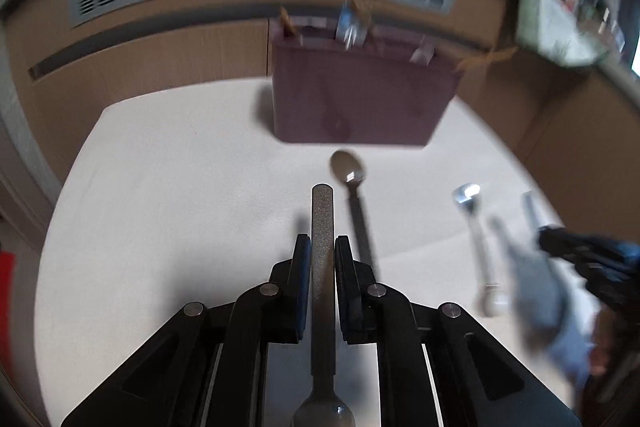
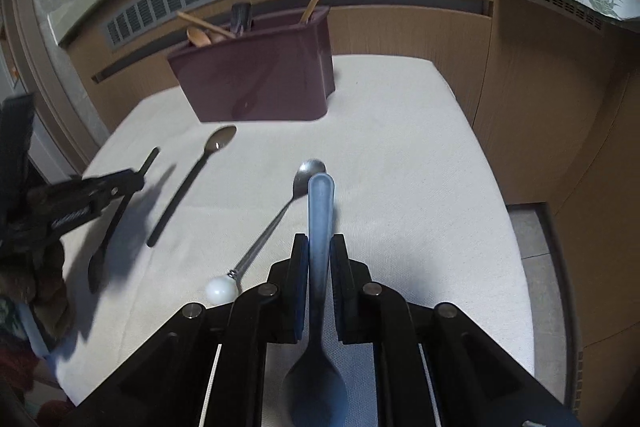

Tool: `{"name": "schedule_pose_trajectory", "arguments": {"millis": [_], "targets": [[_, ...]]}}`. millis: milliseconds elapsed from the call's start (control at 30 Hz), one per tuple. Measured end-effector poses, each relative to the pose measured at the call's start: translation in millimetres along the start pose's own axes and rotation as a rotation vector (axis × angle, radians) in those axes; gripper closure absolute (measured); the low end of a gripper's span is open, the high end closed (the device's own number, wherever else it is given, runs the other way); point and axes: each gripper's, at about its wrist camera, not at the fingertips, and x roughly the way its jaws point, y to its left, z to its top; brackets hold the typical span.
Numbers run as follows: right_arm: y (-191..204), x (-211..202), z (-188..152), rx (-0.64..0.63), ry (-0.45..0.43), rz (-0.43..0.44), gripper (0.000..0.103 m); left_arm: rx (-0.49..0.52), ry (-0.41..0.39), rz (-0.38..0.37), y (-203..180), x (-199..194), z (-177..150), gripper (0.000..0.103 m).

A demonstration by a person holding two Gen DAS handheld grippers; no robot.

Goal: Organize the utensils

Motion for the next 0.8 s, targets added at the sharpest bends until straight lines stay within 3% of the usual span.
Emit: {"name": "schedule_pose_trajectory", "arguments": {"millis": [233,367,467,633,800], "targets": [[2.9,-16.1,10.1,0.042,-0.049,0.026,0.093,-0.025,-0.107,-0.099,-4.5,-47.5,4.3,0.091],[11.5,-27.4,20.7,0.026,-0.093,0.018,0.093,-0.026,-0.194,-0.120,-7.0,-61.3,26.3,0.091],[19.2,-49.4,51.0,-0.004,-0.195,0.015,0.093,-0.013,-0.337,-0.149,-10.8,-83.8,71.9,0.091],[38.6,-103.6,135.1,-0.051,-0.447,0.005,0.093,-0.118,-0.710,-0.241,-1.1,-106.3,149.2,0.091],[51.2,-102.6,195.4,-0.057,-0.516,0.001,0.093,-0.166,-0.795,-0.218,3.9,-63.8,187.2,0.091]]}}
